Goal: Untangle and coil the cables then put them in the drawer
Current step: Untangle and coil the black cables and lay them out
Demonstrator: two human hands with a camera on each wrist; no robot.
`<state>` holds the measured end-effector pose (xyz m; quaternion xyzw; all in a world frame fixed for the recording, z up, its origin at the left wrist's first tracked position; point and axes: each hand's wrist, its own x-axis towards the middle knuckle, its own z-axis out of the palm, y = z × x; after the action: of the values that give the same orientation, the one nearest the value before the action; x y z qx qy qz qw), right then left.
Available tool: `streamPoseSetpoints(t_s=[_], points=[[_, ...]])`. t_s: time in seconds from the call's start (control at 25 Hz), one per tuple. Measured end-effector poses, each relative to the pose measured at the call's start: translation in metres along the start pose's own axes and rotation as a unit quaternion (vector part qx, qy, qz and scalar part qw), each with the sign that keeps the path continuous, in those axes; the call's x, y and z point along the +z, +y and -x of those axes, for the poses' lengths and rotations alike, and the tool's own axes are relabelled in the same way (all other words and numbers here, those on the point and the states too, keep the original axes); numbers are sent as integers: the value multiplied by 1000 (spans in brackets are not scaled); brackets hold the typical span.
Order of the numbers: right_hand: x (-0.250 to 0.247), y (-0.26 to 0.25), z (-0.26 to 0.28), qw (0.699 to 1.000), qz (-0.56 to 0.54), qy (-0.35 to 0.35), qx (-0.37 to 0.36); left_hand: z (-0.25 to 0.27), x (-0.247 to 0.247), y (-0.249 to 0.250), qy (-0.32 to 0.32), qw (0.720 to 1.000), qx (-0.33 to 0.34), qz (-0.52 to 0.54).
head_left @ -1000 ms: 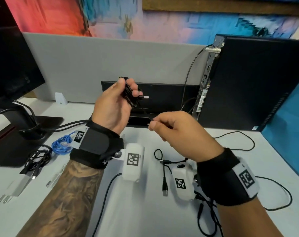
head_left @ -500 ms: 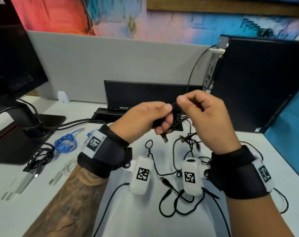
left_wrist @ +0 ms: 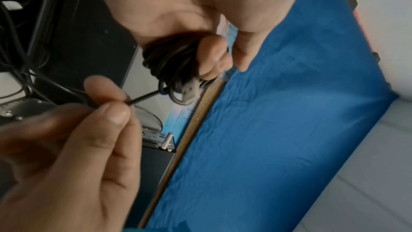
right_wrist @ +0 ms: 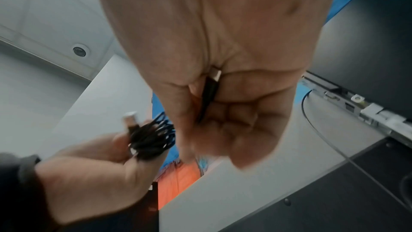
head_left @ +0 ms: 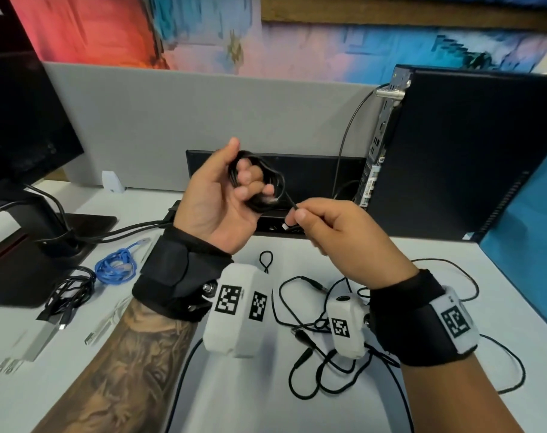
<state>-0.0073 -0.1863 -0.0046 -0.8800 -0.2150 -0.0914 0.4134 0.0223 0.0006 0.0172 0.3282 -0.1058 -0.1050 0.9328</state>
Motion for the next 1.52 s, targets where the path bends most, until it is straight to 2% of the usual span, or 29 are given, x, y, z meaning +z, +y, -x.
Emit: streamPoseSetpoints(t_s=[0.12,0.28,0.36,0.44,0.52,0.64,0.72,0.88,1.04,1.16,1.2,1.28,1.36,1.44,1.52], points=[[-3,7,2,999,-19,-25,13,1,-1,-2,28,995,-26,-94],[1,10,0,999,-11,-15,34,2,0,-12,44,976,-10,-214],[0,5,0,995,-81,-26,42,4,2,-15,45,965,7,-257],[-1,-2,3,989,-132,-68,25,5,3,-17,29,960,10,-278],[2,-5,4,988,-134,-77,-10,6,2,-17,-6,960,-10,-279],[4,0,1,988,-148,-35,-32,7,1,-14,-70,972,-54,-216],[2,2,0,990,-137,-21,-40,7,0,-12,-87,977,-59,-187],[-1,1,1,996,-74,14,-52,5,0,-13,-74,970,-36,-227],[1,2,1,994,-18,86,-66,6,1,-15,-54,959,-5,-277],[1,3,-1,989,-38,129,-64,8,3,-23,-75,982,-16,-173],[4,3,-1,989,-37,129,-65,9,3,-28,-63,987,-10,-150],[14,4,2,993,-25,100,-50,11,-3,-39,0,981,28,-192],[23,9,10,998,-52,42,-18,17,-12,-47,46,961,53,-268],[25,19,19,995,-97,-9,19,24,-22,-50,66,949,41,-306],[21,29,26,993,-82,-43,70,30,-32,-55,86,944,21,-318]])
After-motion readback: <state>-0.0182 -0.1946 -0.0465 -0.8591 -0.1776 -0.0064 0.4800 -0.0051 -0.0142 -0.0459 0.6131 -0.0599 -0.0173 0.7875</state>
